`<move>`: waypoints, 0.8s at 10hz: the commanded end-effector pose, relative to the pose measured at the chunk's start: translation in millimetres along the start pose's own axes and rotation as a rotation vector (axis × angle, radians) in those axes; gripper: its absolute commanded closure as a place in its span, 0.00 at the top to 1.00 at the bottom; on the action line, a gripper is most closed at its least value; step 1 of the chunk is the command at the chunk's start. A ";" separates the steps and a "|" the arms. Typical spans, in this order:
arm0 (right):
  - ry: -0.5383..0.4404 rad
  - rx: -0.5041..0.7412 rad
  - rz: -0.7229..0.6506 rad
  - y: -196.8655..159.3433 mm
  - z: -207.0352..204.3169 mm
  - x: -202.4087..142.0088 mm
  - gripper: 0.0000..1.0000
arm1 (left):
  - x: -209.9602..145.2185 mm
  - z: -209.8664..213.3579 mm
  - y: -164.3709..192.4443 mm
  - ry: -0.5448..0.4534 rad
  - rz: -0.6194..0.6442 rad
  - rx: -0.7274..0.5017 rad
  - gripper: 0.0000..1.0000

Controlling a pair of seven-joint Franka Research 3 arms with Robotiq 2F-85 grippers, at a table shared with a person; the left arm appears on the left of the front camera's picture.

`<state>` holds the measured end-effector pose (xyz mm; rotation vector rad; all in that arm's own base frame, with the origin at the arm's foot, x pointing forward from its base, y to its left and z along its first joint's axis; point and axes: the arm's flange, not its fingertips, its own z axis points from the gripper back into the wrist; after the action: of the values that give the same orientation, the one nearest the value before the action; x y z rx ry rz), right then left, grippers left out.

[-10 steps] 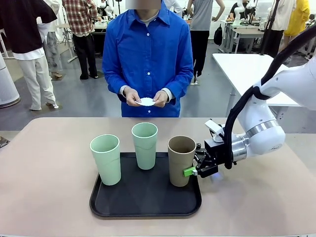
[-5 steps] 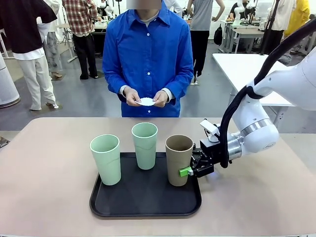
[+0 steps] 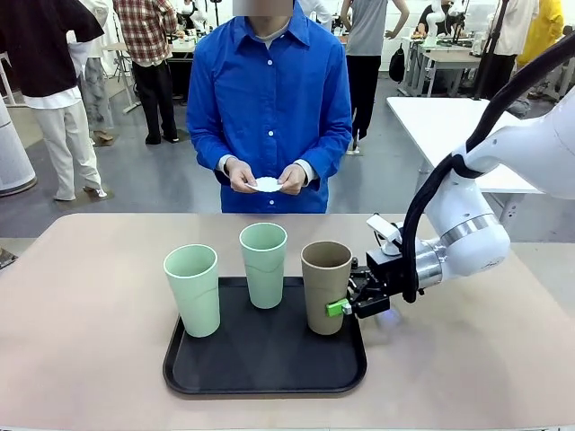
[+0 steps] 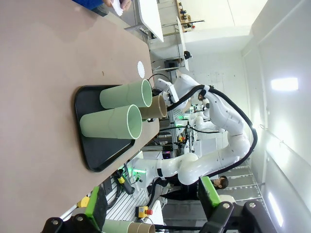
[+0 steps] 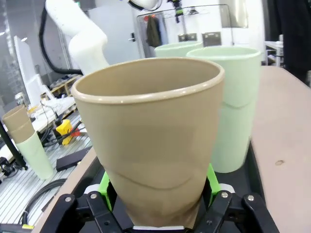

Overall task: Place coasters on the table and set cups on them.
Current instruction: Pick up one Reusable plastic cup and place it on a coaster set by the human.

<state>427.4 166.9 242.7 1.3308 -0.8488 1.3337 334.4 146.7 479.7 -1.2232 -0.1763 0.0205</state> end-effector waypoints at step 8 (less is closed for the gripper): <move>-0.021 -0.145 -0.092 66.9 44.6 159.4 0.00 | 0.1 1.2 -1.3 -0.002 -0.010 -0.012 1.00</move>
<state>403.1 138.6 412.2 1.2476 -0.9059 1.1759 334.5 146.6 479.7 -1.2233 -0.1759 0.0206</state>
